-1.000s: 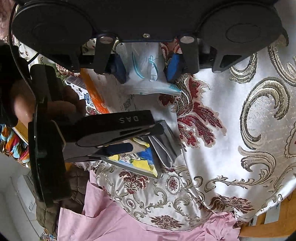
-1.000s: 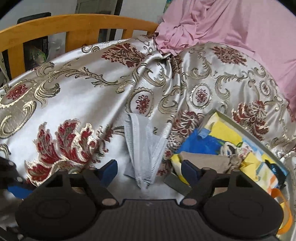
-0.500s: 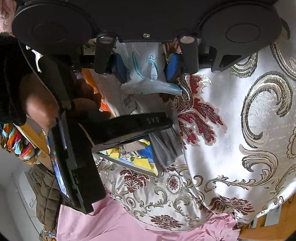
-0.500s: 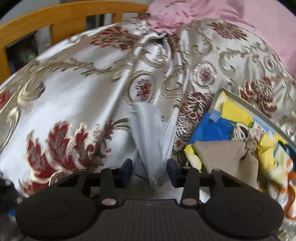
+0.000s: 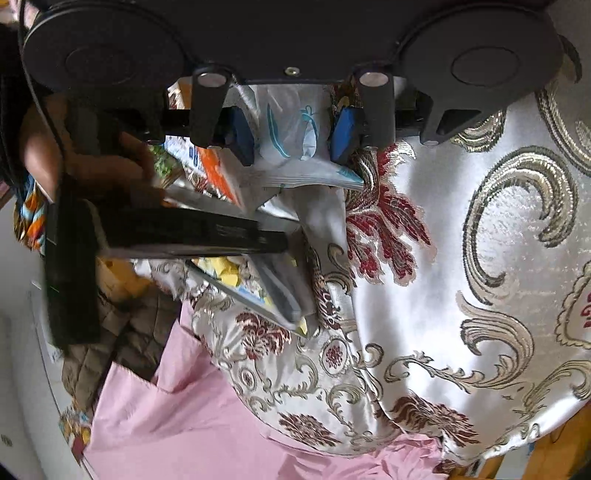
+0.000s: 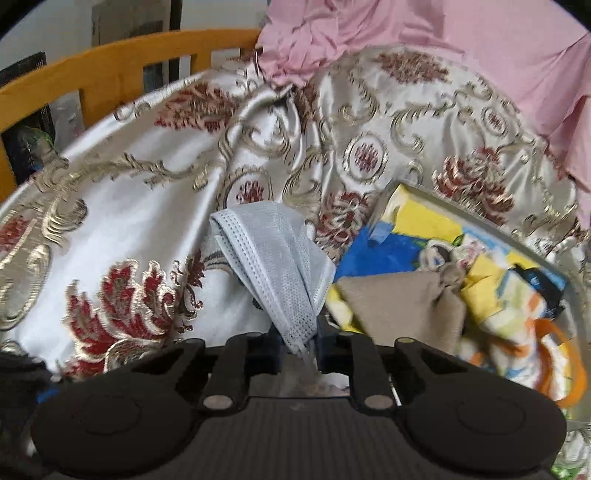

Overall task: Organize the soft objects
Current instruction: 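Lift the grey mask and tissue packet and carry both toward the tray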

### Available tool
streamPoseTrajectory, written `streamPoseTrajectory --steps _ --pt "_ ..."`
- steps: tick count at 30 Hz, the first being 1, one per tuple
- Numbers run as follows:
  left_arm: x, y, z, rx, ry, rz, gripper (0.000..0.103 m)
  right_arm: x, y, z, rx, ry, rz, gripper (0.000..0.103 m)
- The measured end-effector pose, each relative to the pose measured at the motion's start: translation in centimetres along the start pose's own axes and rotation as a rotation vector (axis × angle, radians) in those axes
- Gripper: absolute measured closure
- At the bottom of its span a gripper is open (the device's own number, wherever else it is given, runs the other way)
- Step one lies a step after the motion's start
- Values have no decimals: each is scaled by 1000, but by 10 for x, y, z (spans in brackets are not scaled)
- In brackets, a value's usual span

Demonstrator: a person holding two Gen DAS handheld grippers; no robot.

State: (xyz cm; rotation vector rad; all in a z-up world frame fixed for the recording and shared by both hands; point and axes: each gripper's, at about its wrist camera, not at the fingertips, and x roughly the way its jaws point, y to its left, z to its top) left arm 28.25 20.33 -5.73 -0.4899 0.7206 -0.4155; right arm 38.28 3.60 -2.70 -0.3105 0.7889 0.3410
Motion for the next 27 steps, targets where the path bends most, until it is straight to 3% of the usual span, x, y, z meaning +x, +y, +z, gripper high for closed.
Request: streamPoseTrajectory --steps 12,20,27 --pt "-36 -11 4 -85 -141 15 56 -87 -35 -40 2 -103 22 85" --pt "-46 -61 24 57 -311 74 56 -109 -55 -66 0 -128 43 85" --pt "9 -101 69 184 -324 64 55 -95 -91 -56 6 -144 5 85"
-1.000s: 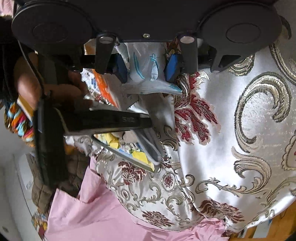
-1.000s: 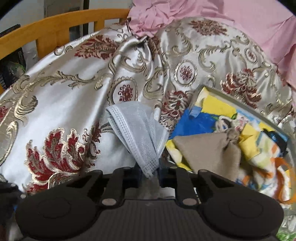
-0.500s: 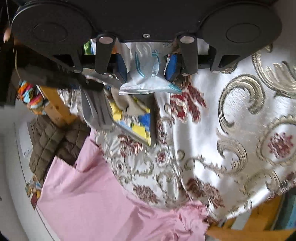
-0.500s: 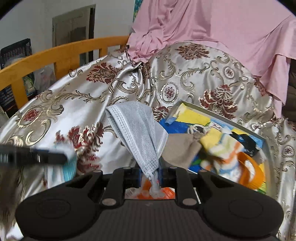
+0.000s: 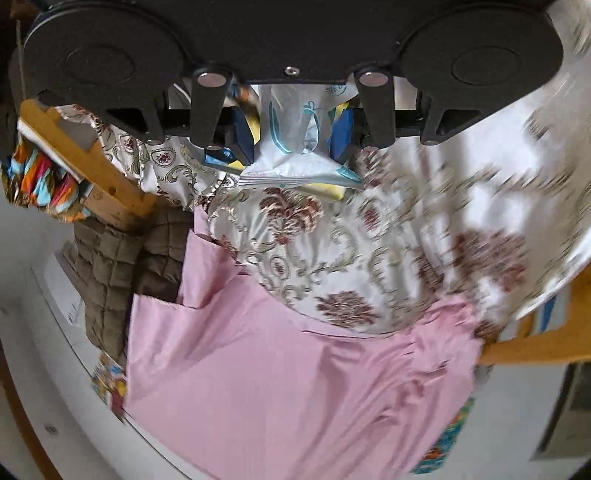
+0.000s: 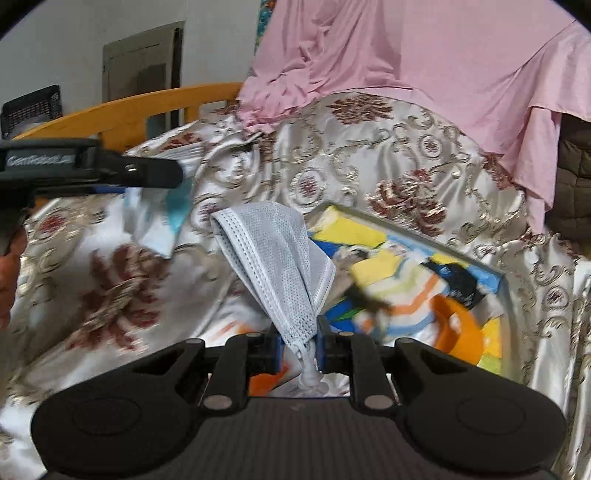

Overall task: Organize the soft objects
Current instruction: 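Lift the grey mask and tissue packet and carry both toward the tray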

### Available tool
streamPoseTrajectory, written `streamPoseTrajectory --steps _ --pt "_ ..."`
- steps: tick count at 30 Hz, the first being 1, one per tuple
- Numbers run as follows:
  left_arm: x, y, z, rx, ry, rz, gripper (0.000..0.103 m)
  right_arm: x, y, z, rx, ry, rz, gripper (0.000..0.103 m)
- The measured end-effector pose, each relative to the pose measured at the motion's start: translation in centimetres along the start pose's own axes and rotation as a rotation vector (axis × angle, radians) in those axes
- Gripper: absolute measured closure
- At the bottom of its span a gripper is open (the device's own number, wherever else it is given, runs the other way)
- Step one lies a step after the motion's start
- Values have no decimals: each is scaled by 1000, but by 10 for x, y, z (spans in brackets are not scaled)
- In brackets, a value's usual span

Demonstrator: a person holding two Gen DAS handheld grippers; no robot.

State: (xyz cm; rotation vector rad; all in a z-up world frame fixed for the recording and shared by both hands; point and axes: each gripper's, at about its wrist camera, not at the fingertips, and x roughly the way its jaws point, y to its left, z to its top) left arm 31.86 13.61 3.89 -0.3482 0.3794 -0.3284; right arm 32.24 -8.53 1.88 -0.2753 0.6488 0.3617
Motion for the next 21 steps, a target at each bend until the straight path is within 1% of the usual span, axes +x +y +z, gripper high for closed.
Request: streamPoseTrajectory --steps 6,10,13,15,16,18,21 --pt "86 -19 25 81 34 -15 55 39 -42 25 -17 -2 -67 85" --pt "136 -18 32 107 62 15 55 72 -67 38 -27 27 -139 85" --pt "171 -17 34 158 119 39 56 100 -83 46 -39 63 -207 85" --pt "193 -15 33 180 175 64 55 116 -92 48 -31 80 -229 85" --pt "206 -15 33 194 217 88 55 124 -96 49 -19 90 -240 85" --pt "222 -15 31 213 270 117 56 138 -105 50 22 109 -252 85" --pt "232 -11 30 194 288 112 56 151 -115 50 53 124 -255 85"
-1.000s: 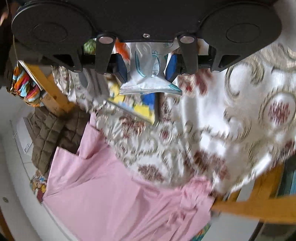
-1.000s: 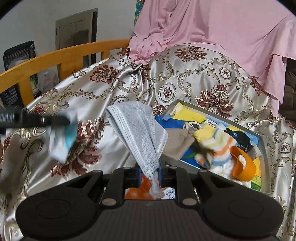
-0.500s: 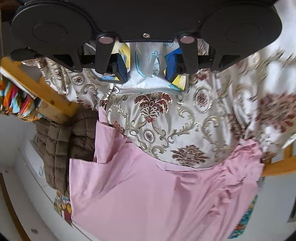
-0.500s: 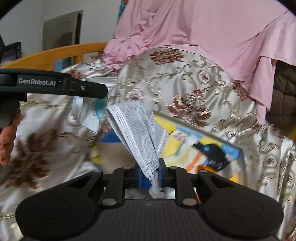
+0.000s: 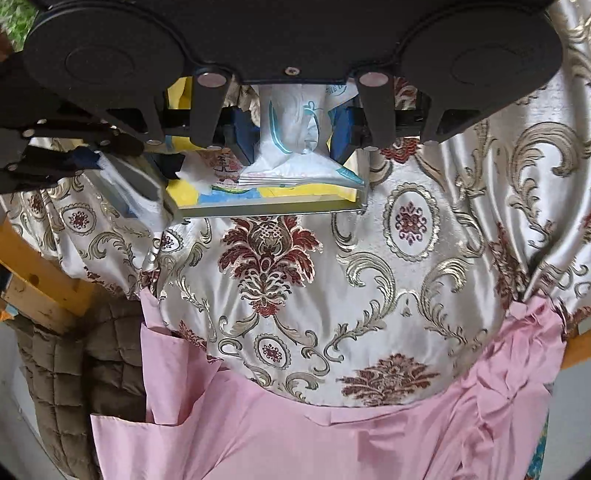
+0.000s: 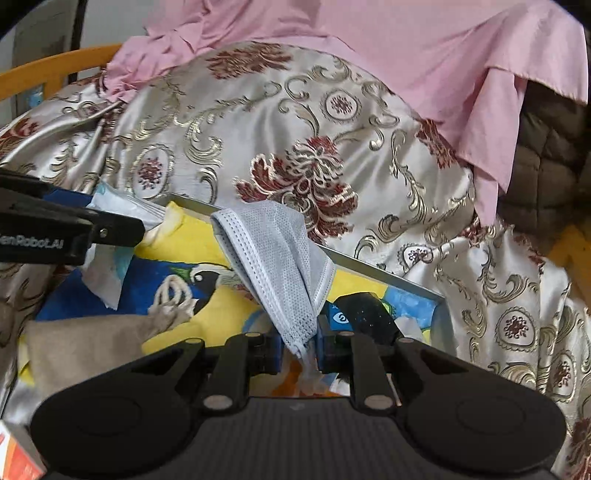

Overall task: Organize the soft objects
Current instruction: 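Lift the grey mask and tissue packet and carry both toward the tray, then lower the mask and tissue packet into the tray and open both grippers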

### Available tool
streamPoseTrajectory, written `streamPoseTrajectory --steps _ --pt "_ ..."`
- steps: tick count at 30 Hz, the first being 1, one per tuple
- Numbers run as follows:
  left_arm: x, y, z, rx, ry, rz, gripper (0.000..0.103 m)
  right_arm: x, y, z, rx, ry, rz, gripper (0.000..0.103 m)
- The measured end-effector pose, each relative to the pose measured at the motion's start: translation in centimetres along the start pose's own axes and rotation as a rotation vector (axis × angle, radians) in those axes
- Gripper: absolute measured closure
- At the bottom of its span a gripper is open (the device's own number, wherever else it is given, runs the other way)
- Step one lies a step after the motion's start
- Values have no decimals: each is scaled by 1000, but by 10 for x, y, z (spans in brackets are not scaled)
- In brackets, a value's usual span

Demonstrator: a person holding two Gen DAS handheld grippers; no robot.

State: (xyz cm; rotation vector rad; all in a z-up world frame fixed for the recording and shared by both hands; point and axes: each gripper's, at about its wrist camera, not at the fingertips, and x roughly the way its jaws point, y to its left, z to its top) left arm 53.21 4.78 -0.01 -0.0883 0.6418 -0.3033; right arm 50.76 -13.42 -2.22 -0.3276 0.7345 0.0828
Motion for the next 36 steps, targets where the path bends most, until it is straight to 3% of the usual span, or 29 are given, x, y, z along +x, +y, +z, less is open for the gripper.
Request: streamPoseTrajectory --steps 11,13,18,23,27,32,36 --pt "18 -6 -10 -37 51 -3 55 10 8 2 -24 8 19 80" --pt "18 -7 -10 -39 58 -2 55 6 9 1 -31 -2 25 73" --pt "13 -9 -11 -23 70 6 54 0 7 2 -22 -14 30 66" --pt "8 -8 -14 -19 91 17 52 -9 5 0 -18 -22 49 63" --pt "0 -8 -12 -36 82 23 49 -21 3 0 -16 -38 58 52" --pt "-20 -10 -4 -37 47 29 38 -40 -3 0 10 -68 64 35" --pt "-43 -12 2 -37 -8 43 22 -62 -9 1 44 -112 59 25"
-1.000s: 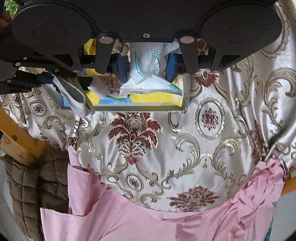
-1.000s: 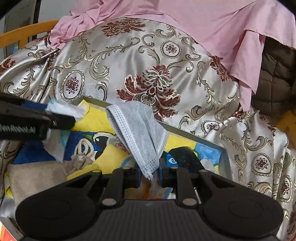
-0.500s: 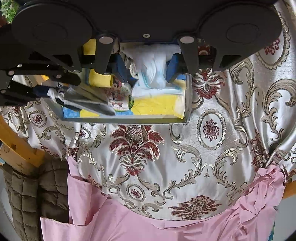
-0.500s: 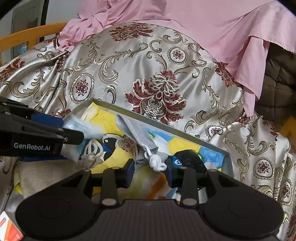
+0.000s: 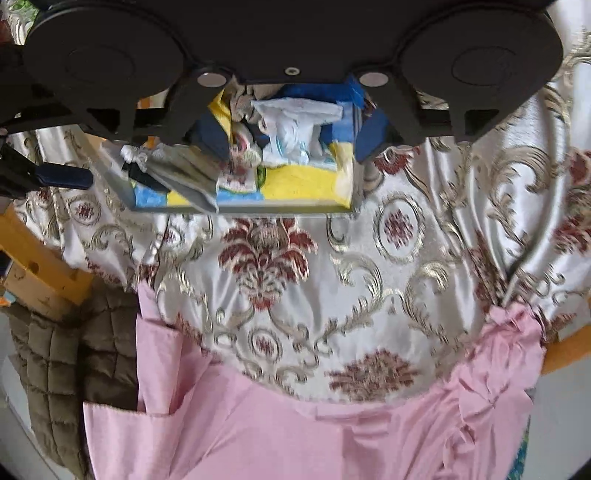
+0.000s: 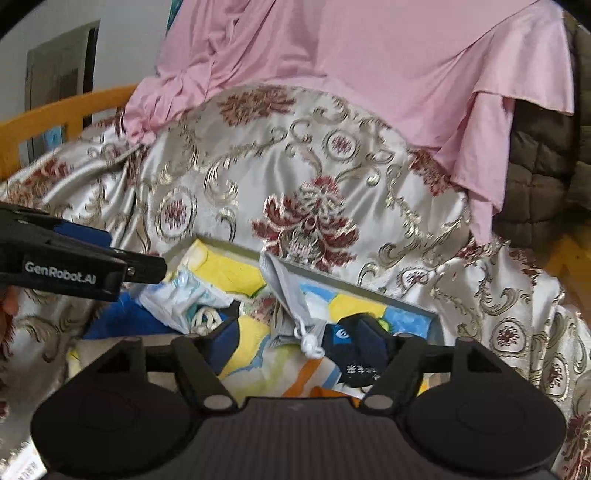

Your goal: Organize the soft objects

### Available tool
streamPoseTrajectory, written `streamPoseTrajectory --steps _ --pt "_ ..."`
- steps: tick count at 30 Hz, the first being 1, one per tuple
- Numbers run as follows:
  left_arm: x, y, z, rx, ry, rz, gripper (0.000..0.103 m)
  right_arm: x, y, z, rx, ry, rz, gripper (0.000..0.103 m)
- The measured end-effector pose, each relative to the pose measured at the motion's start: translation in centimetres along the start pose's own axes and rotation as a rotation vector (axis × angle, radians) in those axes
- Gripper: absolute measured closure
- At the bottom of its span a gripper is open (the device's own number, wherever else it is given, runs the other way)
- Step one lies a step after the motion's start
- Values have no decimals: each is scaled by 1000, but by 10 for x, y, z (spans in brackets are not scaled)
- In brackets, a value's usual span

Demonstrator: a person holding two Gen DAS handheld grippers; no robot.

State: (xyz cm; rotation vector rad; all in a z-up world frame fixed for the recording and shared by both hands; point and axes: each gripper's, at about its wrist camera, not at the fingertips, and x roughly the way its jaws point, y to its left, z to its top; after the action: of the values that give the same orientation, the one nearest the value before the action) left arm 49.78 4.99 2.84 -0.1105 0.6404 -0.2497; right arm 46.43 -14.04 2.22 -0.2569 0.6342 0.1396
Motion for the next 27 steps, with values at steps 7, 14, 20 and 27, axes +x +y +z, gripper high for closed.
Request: streamPoseTrajectory --steps 7,14,20,27 --pt "-44 -1 7 6 -67 8 7 -45 -13 10 116 -89 15 12" --pt "-89 -4 5 -31 -129 5 4 -87 -24 12 175 -151 -18 7" --pt "-127 -10 -4 -64 -167 -15 1 -124 -27 5 188 -179 -17 3" --pt "-169 -26 -22 -77 -218 -24 1 -167 -24 -7 196 -211 -10 1"
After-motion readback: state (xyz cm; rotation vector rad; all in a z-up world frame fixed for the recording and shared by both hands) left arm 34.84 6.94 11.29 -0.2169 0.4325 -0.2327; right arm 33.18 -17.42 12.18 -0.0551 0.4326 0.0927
